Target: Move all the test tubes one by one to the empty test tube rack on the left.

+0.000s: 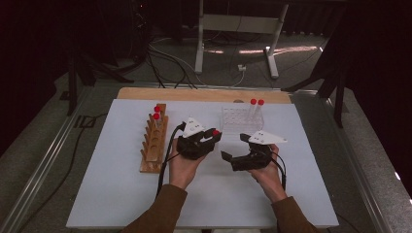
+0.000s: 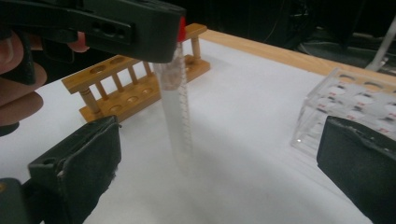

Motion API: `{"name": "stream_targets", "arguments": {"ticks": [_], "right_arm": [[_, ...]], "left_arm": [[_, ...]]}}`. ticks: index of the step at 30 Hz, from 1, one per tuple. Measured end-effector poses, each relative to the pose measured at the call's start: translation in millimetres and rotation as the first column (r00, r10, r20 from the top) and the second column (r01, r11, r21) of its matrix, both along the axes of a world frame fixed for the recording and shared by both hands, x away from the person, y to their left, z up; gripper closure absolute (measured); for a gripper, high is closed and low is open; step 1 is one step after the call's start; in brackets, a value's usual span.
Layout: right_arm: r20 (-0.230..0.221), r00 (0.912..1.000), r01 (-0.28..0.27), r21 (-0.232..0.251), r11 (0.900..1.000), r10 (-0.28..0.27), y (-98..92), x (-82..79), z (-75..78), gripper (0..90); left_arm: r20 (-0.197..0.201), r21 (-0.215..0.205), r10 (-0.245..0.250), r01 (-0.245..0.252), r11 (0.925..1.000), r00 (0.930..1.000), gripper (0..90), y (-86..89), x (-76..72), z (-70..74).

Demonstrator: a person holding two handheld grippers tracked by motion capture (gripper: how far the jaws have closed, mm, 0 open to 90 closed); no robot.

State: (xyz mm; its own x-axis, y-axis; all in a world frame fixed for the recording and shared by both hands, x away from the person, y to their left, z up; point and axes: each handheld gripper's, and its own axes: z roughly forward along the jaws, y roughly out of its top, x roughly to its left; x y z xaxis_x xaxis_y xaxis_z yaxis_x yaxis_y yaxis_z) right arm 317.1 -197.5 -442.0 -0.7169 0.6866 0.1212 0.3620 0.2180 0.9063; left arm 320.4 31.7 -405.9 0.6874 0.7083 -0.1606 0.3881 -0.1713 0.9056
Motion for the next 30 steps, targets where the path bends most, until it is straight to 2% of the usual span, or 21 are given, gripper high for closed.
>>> {"name": "stream_targets", "arguments": {"ticks": [10,18,24,30], "right_arm": [[0.029,0.9994,0.022,-0.005,1.000,-0.021,-9.1,-1.5,2.0,0.0],[0.049,0.9982,0.035,0.012,0.999,-0.035,-18.8,-1.7,1.7,0.0],[0.047,0.9984,0.031,0.022,0.999,-0.032,-27.7,-2.7,1.9,0.0],[0.038,0.9978,0.053,0.021,0.998,-0.054,-37.4,-3.9,0.9,0.0]], "left_arm": [[0.007,-0.013,0.025,-0.025,0.9996,0.9997,71.0,12.6,1.1,5.7],[0.021,-0.017,0.052,-0.051,0.9985,0.9984,71.0,26.9,3.0,13.3],[0.030,-0.018,0.077,-0.076,0.9969,0.9966,71.0,38.0,5.2,18.2],[0.045,-0.019,0.101,-0.101,0.9947,0.9938,70.9,48.2,8.0,23.7]]}}
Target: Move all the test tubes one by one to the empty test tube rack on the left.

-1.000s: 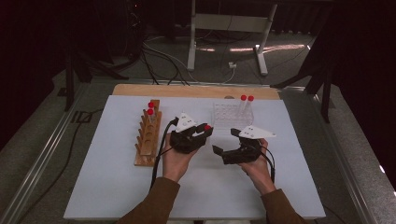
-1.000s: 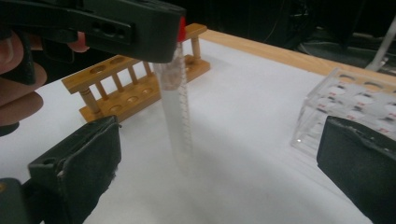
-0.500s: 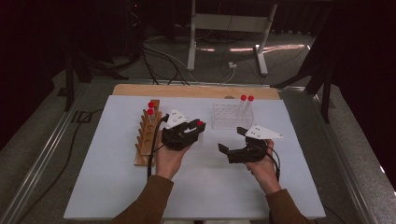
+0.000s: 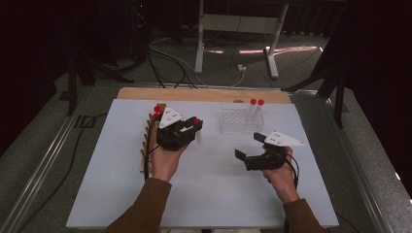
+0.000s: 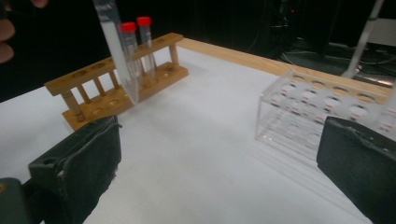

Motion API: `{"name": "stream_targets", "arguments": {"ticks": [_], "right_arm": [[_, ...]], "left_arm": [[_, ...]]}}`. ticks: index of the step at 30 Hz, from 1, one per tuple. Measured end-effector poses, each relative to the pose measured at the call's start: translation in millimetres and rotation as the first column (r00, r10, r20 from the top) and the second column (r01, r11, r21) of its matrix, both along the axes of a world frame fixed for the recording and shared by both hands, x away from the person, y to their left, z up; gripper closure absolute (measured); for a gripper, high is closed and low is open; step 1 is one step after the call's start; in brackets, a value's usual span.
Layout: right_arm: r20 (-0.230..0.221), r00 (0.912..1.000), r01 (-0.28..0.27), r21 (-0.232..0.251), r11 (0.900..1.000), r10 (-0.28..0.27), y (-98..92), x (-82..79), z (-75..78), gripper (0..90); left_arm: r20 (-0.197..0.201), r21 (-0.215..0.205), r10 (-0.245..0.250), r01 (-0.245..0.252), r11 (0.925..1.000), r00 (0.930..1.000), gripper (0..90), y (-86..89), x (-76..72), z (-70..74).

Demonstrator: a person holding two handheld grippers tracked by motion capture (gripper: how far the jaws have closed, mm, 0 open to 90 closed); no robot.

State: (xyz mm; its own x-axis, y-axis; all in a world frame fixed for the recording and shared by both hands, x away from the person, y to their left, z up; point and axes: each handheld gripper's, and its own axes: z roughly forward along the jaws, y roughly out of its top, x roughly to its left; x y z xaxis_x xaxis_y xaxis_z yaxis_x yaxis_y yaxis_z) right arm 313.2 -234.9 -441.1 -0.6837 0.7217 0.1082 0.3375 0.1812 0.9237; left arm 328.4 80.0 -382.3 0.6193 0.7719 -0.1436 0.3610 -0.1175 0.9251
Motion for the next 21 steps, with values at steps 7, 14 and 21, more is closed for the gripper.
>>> {"name": "stream_targets", "arguments": {"ticks": [7,14,21], "right_arm": [[-0.004,0.9997,0.022,0.015,1.000,-0.022,-9.7,-1.2,0.8,0.0],[0.001,0.9992,0.041,0.022,0.999,-0.041,-13.2,-3.4,2.9,0.0],[0.001,0.9986,0.053,0.032,0.998,-0.053,-17.4,-3.9,4.1,0.0]], "left_arm": [[0.014,-0.010,0.034,-0.034,0.9994,0.9993,71.0,13.8,2.1,6.4],[0.027,-0.013,0.069,-0.069,0.9976,0.9973,71.0,28.8,5.2,11.2],[0.051,0.001,0.110,-0.111,0.9939,0.9926,71.0,46.6,8.7,17.2]]}}
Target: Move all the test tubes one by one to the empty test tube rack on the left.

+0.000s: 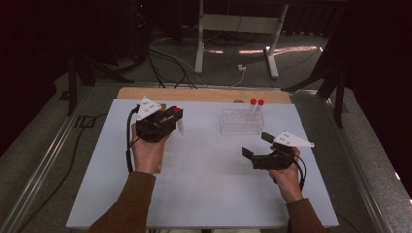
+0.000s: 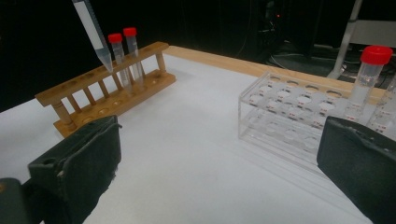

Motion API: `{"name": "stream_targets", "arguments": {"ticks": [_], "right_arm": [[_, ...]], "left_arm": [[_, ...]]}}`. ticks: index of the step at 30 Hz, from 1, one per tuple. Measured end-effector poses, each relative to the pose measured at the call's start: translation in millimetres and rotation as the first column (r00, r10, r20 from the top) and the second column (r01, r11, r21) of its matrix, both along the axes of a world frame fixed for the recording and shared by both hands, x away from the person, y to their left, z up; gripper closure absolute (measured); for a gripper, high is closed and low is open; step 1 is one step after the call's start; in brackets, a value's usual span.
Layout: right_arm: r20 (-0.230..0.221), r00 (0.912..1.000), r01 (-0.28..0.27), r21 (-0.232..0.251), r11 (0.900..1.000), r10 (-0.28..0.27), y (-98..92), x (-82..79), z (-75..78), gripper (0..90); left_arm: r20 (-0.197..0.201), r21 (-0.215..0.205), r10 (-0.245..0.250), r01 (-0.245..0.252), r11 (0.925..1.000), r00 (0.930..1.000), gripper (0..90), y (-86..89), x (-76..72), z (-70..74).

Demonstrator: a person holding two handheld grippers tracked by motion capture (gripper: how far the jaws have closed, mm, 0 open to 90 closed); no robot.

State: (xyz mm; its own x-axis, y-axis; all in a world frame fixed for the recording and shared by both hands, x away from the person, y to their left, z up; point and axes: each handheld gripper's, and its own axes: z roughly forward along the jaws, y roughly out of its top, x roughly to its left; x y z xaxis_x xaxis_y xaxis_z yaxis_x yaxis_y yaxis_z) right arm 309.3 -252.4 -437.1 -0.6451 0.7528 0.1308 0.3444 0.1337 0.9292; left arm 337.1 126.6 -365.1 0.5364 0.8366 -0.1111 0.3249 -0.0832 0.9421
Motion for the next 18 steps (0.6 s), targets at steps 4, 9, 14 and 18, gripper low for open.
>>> {"name": "stream_targets", "arguments": {"ticks": [4,9,14,18], "right_arm": [[0.001,1.0000,0.004,0.002,1.000,-0.004,-1.3,-0.2,0.4,0.0],[0.003,1.0000,0.006,0.002,1.000,-0.006,-2.3,-0.1,0.2,0.0],[0.004,1.0000,0.005,0.006,1.000,-0.005,-2.5,-0.3,0.4,0.0],[0.005,1.0000,0.006,0.009,1.000,-0.006,-3.0,-0.2,0.4,0.0]], "left_arm": [[0.008,0.000,0.032,-0.032,0.9995,0.9994,71.0,10.7,2.9,1.2],[0.015,0.007,0.071,-0.071,0.9975,0.9974,70.9,23.3,4.9,1.2],[0.014,0.011,0.102,-0.102,0.9947,0.9947,70.9,32.8,6.7,-1.4],[0.010,0.022,0.122,-0.122,0.9923,0.9925,71.0,38.1,8.0,-5.2]]}}
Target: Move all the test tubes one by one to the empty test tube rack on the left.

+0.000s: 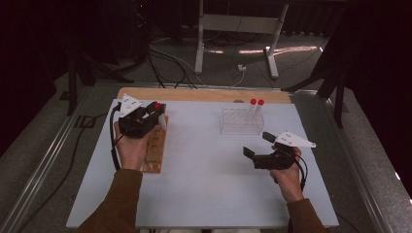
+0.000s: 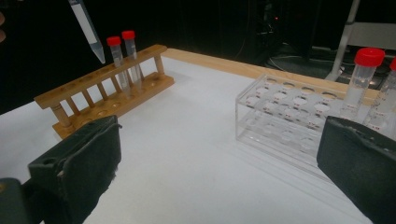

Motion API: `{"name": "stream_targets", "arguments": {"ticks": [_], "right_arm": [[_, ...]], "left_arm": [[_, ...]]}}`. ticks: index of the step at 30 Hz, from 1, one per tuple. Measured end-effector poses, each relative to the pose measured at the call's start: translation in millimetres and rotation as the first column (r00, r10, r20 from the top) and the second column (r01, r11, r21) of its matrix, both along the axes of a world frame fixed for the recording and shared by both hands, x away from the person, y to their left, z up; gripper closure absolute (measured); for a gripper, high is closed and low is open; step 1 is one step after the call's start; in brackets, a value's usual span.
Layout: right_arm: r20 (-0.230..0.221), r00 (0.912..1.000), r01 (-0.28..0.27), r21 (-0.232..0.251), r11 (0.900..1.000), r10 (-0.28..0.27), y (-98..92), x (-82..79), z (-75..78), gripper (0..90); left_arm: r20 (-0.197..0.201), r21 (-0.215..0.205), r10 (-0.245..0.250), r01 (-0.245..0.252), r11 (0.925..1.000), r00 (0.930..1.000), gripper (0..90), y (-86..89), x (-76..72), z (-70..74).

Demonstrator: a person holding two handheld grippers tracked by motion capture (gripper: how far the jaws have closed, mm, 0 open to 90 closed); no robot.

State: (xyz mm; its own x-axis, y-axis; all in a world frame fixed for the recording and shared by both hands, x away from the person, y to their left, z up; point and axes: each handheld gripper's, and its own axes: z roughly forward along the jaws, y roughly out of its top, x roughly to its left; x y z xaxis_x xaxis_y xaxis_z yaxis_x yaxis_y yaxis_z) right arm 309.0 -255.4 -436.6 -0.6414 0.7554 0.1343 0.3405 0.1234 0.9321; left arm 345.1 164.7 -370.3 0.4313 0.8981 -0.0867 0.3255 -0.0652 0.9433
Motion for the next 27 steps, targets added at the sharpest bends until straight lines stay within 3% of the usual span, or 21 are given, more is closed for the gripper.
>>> {"name": "stream_targets", "arguments": {"ticks": [12,27], "right_arm": [[-0.001,1.0000,0.001,0.003,1.000,-0.001,-1.8,0.2,-0.1,0.0],[-0.004,1.0000,0.001,0.004,1.000,-0.001,-2.9,0.6,-0.5,0.0]], "left_arm": [[-0.023,0.023,0.053,-0.052,0.9984,0.9983,70.9,10.9,4.4,-12.3],[-0.069,0.045,0.077,-0.074,0.9962,0.9946,70.9,15.4,8.0,-35.6]]}}
